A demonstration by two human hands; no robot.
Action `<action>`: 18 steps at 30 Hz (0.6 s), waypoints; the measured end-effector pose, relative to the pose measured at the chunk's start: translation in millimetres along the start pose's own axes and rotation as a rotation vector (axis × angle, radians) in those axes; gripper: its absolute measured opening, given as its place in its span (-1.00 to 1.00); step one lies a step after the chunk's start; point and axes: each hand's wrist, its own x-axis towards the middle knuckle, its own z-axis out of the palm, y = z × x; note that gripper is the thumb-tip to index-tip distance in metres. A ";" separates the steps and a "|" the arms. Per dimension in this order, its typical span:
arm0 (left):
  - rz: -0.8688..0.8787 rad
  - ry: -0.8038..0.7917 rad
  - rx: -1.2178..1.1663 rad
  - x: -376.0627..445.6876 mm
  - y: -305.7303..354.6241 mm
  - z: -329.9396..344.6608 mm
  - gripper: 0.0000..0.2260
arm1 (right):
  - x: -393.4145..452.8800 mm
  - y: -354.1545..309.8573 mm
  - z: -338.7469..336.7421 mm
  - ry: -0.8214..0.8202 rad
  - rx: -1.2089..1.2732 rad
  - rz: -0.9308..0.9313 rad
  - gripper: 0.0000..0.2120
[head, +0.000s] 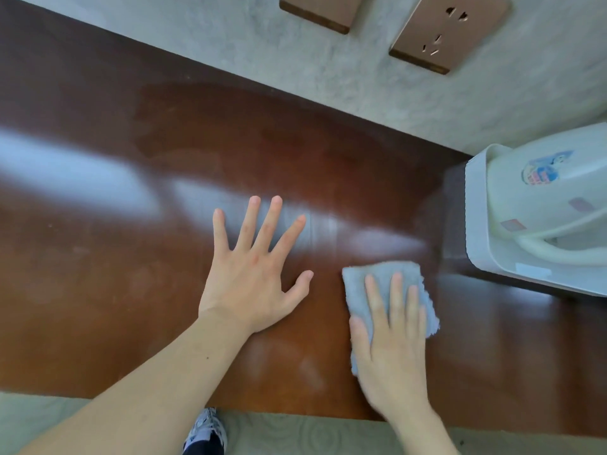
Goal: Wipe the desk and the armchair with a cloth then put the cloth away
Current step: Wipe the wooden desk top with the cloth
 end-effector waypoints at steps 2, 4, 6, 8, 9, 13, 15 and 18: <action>-0.001 0.002 0.009 -0.3 -0.3 0.7 -0.32 | 59.9 9.4 -15.2 0.059 -0.024 0.014 -0.40; 0.004 0.008 0.020 0.0 -0.1 1.6 -0.32 | 130.0 22.2 -30.8 0.115 -0.064 0.057 -0.39; 0.006 0.017 0.030 0.1 -0.4 3.3 -0.32 | 192.6 33.1 -43.3 0.118 -0.032 0.087 -0.43; 0.004 0.023 0.037 0.6 -0.5 4.4 -0.32 | 235.1 38.0 -53.0 0.076 0.052 0.138 -0.45; 0.004 0.023 0.040 0.7 -0.5 4.8 -0.32 | 244.6 36.7 -54.8 0.067 0.077 0.160 -0.45; 0.002 0.019 0.048 0.0 -0.7 5.3 -0.32 | 200.9 17.3 -42.7 0.130 0.032 0.089 -0.47; 0.003 0.016 0.049 0.4 -0.6 4.2 -0.32 | 143.3 4.9 -31.3 0.136 -0.009 0.030 -0.46; 0.010 0.023 0.041 1.2 -0.9 4.2 -0.32 | 55.4 -11.3 -11.0 0.078 -0.004 -0.023 -0.45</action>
